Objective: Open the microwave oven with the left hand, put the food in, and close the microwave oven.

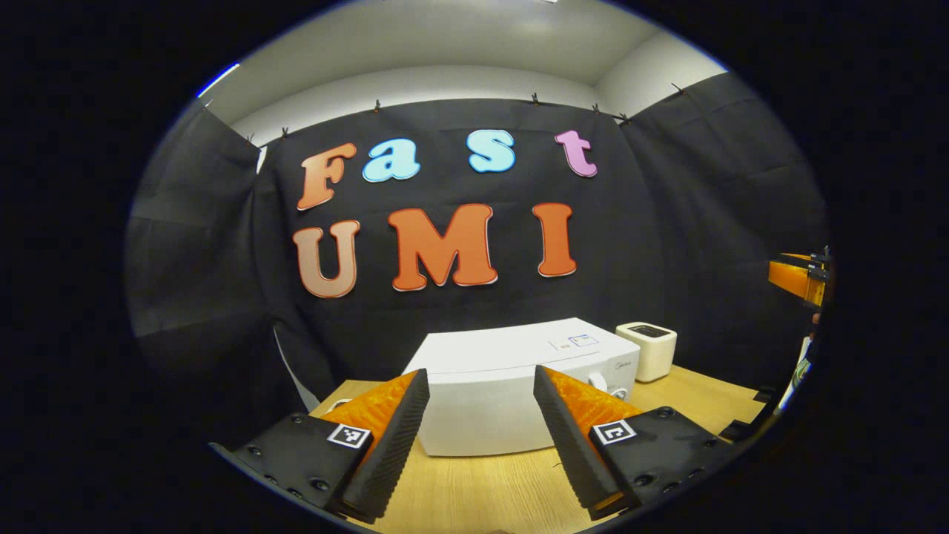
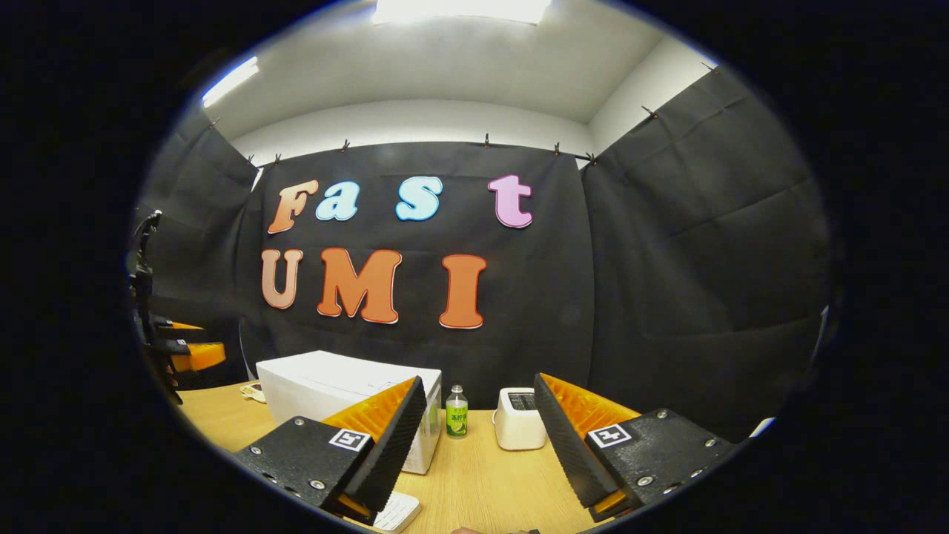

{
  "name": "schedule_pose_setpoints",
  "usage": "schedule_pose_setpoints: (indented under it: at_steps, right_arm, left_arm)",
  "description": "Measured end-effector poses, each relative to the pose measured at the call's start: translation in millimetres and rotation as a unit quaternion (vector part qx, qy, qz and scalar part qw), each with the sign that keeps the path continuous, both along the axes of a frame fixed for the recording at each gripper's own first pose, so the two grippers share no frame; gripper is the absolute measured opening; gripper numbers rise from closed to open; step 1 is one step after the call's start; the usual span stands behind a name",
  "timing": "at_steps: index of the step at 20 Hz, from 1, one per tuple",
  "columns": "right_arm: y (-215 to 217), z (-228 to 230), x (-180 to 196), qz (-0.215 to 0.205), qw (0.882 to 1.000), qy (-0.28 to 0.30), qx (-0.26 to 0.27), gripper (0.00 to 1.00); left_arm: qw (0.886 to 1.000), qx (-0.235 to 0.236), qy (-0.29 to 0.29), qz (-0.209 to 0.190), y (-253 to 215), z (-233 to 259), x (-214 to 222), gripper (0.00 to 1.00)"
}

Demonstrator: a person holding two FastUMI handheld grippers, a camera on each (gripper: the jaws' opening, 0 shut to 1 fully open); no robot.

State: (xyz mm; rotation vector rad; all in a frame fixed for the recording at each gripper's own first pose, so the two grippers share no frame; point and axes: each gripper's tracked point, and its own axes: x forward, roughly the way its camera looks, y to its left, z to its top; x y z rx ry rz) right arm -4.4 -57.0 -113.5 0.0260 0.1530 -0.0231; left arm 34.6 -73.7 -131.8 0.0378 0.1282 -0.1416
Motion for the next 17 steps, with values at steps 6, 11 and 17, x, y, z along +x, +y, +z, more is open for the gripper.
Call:
schedule_pose_setpoints:
  at_steps: [6,11,17]
  right_arm:
    - [22,68,-4,0.028,0.999,-0.044,-0.010,0.91]
    - [27,109,-8,0.035,0.996,-0.071,-0.029,0.92]
    - [41,134,-10,0.039,0.995,-0.087,-0.035,0.94]
  left_arm:
    - [0.996,0.003,-0.038,0.081,85,71,-32,1.00]
    - [0.992,0.014,-0.066,0.110,117,112,-58,0.94]
    - [0.986,0.005,-0.101,0.130,130,166,-72,0.94]
